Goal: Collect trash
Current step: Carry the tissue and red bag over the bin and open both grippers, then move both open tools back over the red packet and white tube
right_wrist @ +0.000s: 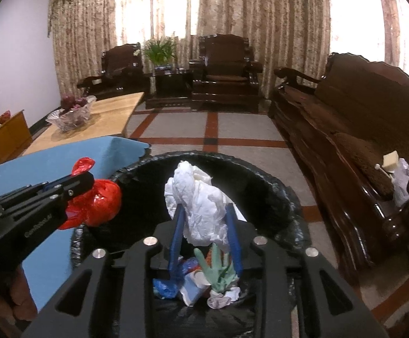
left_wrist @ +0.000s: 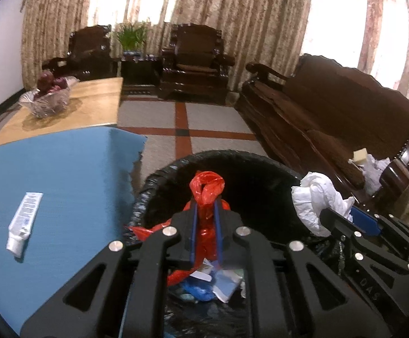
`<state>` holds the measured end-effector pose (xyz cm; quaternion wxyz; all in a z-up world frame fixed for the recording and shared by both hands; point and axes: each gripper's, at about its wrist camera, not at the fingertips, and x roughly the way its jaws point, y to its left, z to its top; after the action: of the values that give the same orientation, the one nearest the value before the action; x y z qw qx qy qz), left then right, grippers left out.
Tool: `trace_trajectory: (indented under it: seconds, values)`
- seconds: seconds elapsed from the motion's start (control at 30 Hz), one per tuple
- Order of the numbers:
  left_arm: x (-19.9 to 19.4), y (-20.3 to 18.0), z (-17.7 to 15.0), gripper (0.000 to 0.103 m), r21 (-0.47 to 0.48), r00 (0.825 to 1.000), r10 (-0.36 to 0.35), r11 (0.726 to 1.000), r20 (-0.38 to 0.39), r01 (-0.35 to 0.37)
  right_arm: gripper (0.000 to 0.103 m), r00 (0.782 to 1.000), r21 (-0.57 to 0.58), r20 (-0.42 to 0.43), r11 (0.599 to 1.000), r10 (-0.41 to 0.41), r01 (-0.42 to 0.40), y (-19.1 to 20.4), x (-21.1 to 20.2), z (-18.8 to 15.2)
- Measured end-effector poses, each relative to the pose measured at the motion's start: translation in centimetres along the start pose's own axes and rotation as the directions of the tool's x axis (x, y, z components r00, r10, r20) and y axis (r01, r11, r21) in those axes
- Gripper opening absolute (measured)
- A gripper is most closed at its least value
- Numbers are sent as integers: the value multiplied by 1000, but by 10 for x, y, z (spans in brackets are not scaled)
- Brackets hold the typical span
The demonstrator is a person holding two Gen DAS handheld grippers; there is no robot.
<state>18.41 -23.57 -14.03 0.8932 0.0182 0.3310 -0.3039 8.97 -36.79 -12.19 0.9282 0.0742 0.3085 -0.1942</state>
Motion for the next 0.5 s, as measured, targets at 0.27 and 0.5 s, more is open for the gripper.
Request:
trace_trajectory:
  seconds: [0.27,0.5]
  values:
    - [3,3,1,50,-21,1000,-3,1000,1,3,60,999,28,2,998,-48,47,-13,0,-1]
    - [-20,30,6,80,-46,991,121,992,63,-118,97,995,49,58,995,-85,82,-6,-8,5]
